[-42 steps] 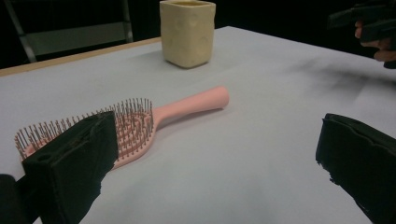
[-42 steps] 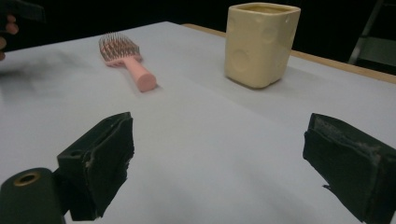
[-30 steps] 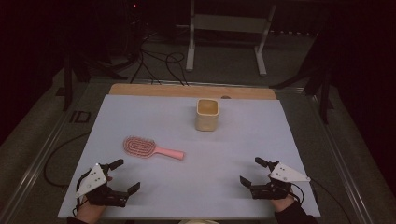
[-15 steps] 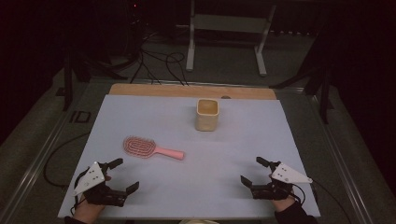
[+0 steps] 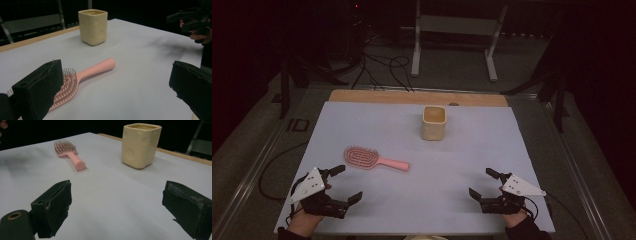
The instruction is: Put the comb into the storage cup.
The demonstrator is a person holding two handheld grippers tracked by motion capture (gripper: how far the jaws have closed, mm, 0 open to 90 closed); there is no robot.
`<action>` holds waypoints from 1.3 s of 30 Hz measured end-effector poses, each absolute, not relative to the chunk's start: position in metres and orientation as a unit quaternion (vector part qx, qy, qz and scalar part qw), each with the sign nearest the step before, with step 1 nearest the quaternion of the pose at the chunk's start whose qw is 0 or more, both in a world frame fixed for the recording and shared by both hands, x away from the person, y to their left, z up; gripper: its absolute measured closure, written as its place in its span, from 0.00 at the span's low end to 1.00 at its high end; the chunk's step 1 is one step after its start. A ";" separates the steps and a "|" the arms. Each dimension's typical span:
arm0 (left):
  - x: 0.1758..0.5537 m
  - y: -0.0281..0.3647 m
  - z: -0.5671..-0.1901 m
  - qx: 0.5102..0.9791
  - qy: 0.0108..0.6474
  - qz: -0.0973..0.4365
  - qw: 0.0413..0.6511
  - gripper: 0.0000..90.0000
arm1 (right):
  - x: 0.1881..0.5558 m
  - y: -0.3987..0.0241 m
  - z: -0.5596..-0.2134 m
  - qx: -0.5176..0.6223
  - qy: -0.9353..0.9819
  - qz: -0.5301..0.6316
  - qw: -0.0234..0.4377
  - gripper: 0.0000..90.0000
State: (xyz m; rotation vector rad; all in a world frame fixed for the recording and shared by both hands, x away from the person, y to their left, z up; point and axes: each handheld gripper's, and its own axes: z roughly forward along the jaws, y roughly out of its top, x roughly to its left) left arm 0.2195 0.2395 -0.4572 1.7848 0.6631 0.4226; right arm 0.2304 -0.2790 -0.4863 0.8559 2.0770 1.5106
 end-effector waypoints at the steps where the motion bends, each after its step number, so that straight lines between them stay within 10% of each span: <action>1: 0.220 0.239 -0.454 0.759 0.279 0.181 0.559 0.00 | 0.230 -0.279 -0.486 0.309 0.749 0.545 0.215 0.10; 39: 0.267 0.208 -0.399 0.780 0.260 0.161 0.546 0.00 | 0.230 -0.277 -0.485 0.313 0.746 0.547 0.214 0.10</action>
